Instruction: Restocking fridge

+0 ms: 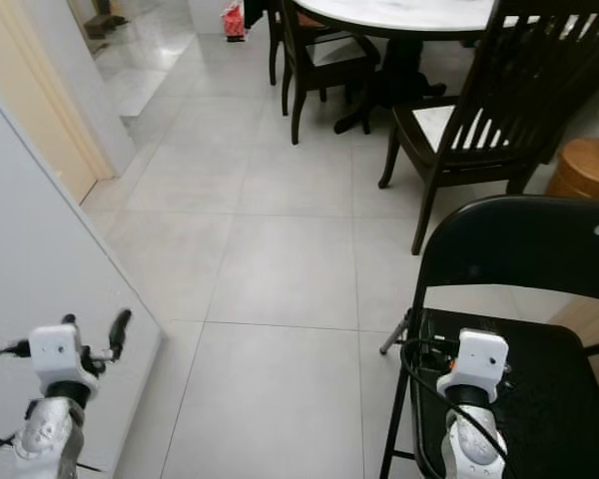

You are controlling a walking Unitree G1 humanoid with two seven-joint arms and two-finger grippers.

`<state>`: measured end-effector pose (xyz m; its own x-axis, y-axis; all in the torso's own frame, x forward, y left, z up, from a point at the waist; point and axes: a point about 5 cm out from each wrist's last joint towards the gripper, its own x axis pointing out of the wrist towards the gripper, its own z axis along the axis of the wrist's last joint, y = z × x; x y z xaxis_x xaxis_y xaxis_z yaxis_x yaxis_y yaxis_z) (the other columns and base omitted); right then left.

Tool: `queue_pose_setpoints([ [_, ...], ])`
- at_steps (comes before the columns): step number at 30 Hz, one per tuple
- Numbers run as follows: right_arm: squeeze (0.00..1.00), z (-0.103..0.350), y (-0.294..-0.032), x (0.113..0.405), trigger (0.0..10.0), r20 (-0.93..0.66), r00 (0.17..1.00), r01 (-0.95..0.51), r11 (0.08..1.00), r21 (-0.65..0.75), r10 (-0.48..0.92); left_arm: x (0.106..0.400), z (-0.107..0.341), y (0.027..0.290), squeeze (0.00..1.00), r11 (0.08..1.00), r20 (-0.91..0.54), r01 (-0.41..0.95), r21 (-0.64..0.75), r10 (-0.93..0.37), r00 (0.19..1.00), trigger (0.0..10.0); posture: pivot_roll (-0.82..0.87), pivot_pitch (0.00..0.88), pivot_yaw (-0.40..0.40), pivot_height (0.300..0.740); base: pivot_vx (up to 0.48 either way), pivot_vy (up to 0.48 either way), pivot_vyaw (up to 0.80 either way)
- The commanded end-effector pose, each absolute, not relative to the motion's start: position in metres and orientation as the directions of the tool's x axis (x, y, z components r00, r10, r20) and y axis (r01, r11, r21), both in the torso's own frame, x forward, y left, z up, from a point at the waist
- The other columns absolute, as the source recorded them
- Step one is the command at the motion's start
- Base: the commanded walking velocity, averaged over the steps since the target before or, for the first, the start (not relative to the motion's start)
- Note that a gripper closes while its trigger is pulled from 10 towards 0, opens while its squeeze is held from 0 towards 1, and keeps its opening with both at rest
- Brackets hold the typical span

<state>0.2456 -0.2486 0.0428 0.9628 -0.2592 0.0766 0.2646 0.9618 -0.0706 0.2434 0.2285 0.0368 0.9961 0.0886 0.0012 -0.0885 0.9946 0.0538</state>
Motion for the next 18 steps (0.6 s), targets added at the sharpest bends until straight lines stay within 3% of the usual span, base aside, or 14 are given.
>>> queue_pose_setpoints([
  [1,0.0,0.048,-0.242,0.246,10.0,0.111,0.965,0.248,0.966,-0.073,-0.239,0.245,0.046,0.224,0.0,0.995,0.032,-0.057,0.08,0.054,0.998,10.0,-0.1,0.0,0.064,0.74,0.0,0.0,0.0],
  [5,0.0,0.06,-0.229,0.242,10.0,0.167,0.971,0.195,0.973,-0.123,-0.173,0.232,0.052,0.21,0.0,0.998,0.05,-0.034,0.061,0.031,0.998,10.0,-0.12,0.0,0.069,0.74,0.0,0.0,0.0],
  [11,0.0,0.061,-0.228,0.232,10.0,0.153,0.965,0.227,0.971,-0.072,-0.214,0.217,0.053,0.203,0.0,0.998,0.031,-0.058,0.037,0.057,0.998,10.0,-0.13,0.0,0.061,0.74,0.0,0.0,0.0],
  [17,0.0,0.042,-0.24,0.231,10.0,0.034,0.971,0.237,0.968,-0.08,-0.235,0.215,0.045,0.209,0.0,0.994,-0.027,-0.113,-0.003,0.113,0.993,10.0,-0.11,0.0,-0.007,0.74,0.0,0.0,0.0],
  [18,0.0,0.032,-0.246,0.237,10.0,-0.044,0.967,0.248,0.968,-0.04,-0.249,0.217,0.034,0.216,0.0,0.989,-0.074,-0.147,0.0,0.146,0.986,10.0,-0.11,0.0,-0.036,0.74,0.0,0.0,0.0],
])
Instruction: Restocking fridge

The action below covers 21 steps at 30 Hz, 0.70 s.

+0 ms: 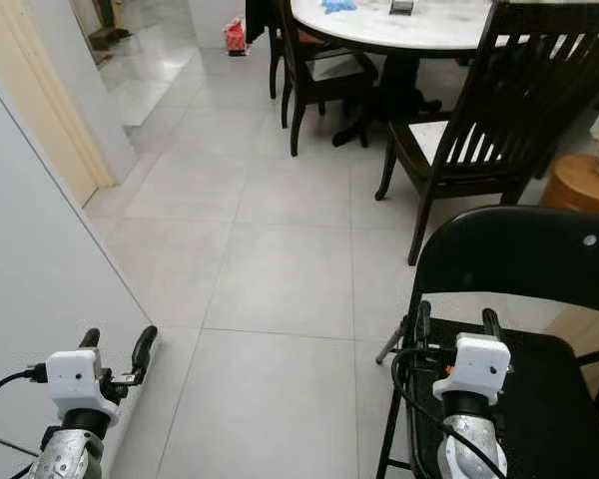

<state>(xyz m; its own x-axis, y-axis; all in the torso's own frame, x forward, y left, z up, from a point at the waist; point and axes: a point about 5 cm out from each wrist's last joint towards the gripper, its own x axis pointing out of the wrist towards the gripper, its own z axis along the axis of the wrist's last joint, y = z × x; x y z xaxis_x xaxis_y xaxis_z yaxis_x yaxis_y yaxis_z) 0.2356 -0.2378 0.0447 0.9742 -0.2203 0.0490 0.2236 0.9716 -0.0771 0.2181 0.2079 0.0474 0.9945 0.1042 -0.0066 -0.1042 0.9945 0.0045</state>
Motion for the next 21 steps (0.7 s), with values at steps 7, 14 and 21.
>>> queue_pose_setpoints([
  [7,0.0,0.019,-0.255,0.251,10.0,-0.177,0.96,0.207,0.976,-0.068,-0.216,0.207,-0.001,0.228,0.0,0.969,-0.244,-0.245,0.001,0.238,0.94,10.0,-0.09,0.0,-0.096,0.74,0.0,0.0,0.0],
  [14,0.0,-0.002,-0.256,0.248,10.0,-0.299,0.929,0.224,0.975,-0.018,-0.219,0.208,-0.017,0.228,0.0,0.97,-0.31,-0.244,-0.016,0.227,0.923,10.0,-0.08,0.0,-0.075,0.74,0.0,0.0,0.0],
  [21,0.0,-0.056,-0.236,0.204,10.0,-0.616,0.765,0.251,0.968,0.021,-0.185,0.185,-0.056,0.242,0.0,0.968,-0.572,-0.247,0.048,0.229,0.787,10.0,-0.1,0.0,-0.019,0.74,0.0,0.0,0.0],
])
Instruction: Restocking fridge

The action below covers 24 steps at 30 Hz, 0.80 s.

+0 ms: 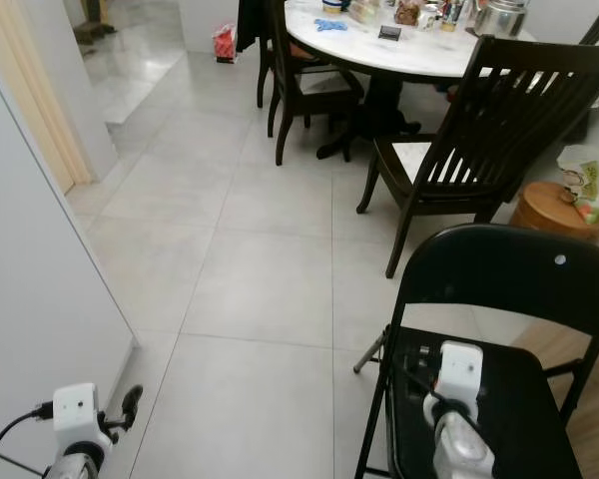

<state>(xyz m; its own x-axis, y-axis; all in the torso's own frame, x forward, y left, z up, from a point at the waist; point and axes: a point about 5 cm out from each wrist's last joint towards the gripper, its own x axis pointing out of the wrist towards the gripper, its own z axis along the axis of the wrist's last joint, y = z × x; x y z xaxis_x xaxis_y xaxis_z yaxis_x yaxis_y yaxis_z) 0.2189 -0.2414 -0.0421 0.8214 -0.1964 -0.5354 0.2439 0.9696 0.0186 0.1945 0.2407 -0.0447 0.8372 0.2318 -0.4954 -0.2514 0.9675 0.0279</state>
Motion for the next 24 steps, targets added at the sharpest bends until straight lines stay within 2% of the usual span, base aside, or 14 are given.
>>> queue_pose_setpoints([
  [1,0.0,-0.056,-0.236,0.204,10.0,-0.616,0.765,0.251,0.968,0.021,-0.185,0.185,-0.056,0.242,0.0,0.968,-0.572,-0.247,0.048,0.229,0.787,10.0,-0.1,0.0,-0.019,0.74,0.0,0.0,0.0],
  [3,0.0,-0.071,-0.229,0.186,10.0,-0.706,0.689,0.229,0.973,0.002,-0.161,0.173,-0.068,0.242,0.0,0.969,-0.662,-0.243,0.047,0.212,0.719,10.0,-0.09,0.0,-0.007,0.74,0.0,0.0,0.0],
  [5,0.0,-0.075,-0.227,0.18,10.0,-0.732,0.662,0.228,0.974,-0.006,-0.16,0.163,-0.076,0.24,0.0,0.972,-0.714,-0.228,0.052,0.196,0.672,10.0,-0.1,0.0,-0.005,0.74,0.0,0.0,0.0],
  [13,0.0,-0.078,-0.221,0.179,10.0,-0.757,0.642,0.229,0.973,0.036,-0.123,0.15,-0.087,0.231,0.0,0.983,-0.79,-0.173,0.066,0.157,0.592,10.0,-0.08,0.0,-0.018,0.74,0.0,0.0,0.0],
  [17,0.0,-0.082,-0.219,0.172,10.0,-0.781,0.611,0.22,0.975,0.015,-0.126,0.145,-0.088,0.24,0.0,0.97,-0.804,-0.232,0.067,0.191,0.564,10.0,-0.07,0.0,-0.022,0.74,0.0,0.0,0.0],
  [24,0.0,-0.087,-0.208,0.166,10.0,-0.802,0.592,0.17,0.985,0.034,-0.075,0.13,-0.089,0.259,0.0,0.966,-0.833,-0.238,0.103,0.214,0.51,10.0,-0.06,0.0,-0.007,0.74,0.0,0.0,0.11],
])
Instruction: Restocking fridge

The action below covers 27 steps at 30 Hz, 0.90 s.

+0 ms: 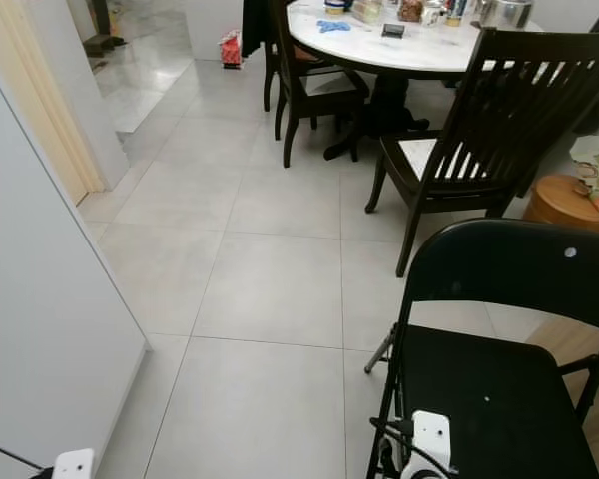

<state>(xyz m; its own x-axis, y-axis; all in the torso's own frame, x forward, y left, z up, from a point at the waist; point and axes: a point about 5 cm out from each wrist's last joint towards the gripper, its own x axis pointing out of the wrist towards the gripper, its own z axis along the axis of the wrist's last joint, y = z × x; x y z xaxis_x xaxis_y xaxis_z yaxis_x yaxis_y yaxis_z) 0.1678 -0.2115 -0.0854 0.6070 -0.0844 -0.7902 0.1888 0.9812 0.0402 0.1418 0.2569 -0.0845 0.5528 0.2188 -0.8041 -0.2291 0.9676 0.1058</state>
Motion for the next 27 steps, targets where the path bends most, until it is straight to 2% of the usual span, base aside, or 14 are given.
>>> queue_pose_setpoints([
  [1,0.0,-0.088,-0.205,0.165,10.0,-0.805,0.589,0.158,0.987,0.031,-0.069,0.128,-0.089,0.261,0.0,0.964,-0.837,-0.243,0.112,0.223,0.499,10.0,-0.06,0.0,-0.004,0.74,0.0,0.0,0.8],
  [27,0.0,-0.086,-0.199,0.172,10.0,-0.805,0.593,0.081,0.996,0.044,-0.012,0.114,-0.094,0.259,0.0,0.957,-0.858,-0.274,0.095,0.218,0.465,10.0,-0.06,0.0,-0.009,0.74,0.0,0.0,0.8],
])
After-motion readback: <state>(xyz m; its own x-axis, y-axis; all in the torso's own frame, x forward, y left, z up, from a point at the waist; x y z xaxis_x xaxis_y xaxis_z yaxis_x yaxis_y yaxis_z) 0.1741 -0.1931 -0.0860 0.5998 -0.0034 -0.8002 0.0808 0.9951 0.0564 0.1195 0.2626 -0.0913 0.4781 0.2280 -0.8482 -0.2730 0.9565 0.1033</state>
